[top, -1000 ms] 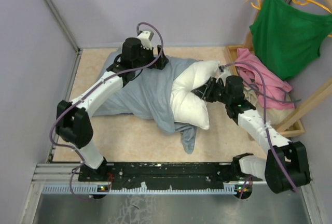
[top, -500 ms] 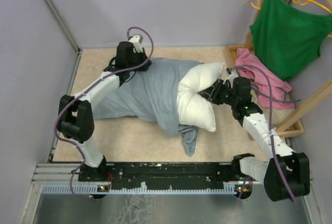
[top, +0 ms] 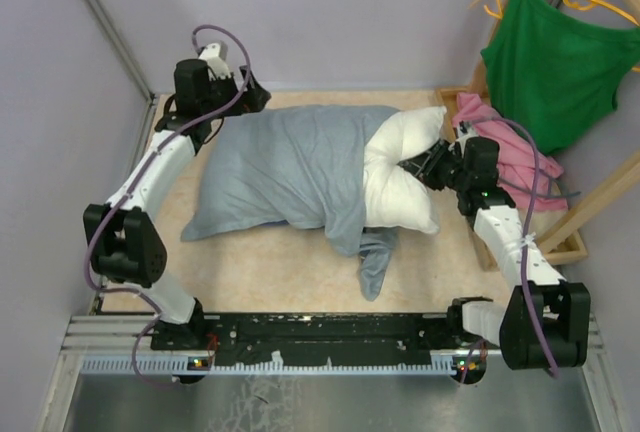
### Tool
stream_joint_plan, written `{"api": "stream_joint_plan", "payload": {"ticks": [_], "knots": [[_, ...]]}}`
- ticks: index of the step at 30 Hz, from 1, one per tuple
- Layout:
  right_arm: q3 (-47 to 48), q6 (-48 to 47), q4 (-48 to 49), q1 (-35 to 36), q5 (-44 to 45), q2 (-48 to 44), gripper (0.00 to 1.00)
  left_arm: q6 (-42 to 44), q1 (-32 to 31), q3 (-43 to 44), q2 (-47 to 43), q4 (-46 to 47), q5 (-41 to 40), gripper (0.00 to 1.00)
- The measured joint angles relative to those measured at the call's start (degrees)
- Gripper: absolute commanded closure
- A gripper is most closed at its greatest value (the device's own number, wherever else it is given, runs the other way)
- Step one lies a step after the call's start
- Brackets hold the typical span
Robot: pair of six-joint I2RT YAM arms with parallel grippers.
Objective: Remove the pillowcase from the pillow
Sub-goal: Remove the pillow from the pillowcase.
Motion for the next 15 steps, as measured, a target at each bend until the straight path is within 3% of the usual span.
{"api": "stream_joint_plan", "payload": {"ticks": [3, 7, 10, 13, 15], "knots": [[0.0, 0.0, 0.0, 0.0, 0.1, 0.3, 1.00, -0.2, -4.2, -2.1, -4.4, 0.0, 4.9, 0.00], [0.0, -0.1, -0.1, 0.0, 0.2, 0.3, 1.00, 0.4, -14.8, -6.8, -8.6, -0.6, 4.3, 0.03], [0.0, -0.2, -0.1, 0.0, 0.2, 0.3, 1.00, -0.2, -20.3, -10.8, -8.8, -1.6, 3.9, 0.21], [0.0, -0.4, -0.5, 0.2, 0.0, 0.3, 1.00, -1.0, -20.1, -14.4, -8.2, -2.8, 1.2, 0.35], [0.0, -0.7, -0.9, 0.4, 0.0, 0.3, 1.00, -1.3, -19.6, -14.8, -8.2, -3.5, -1.2, 0.51]]}}
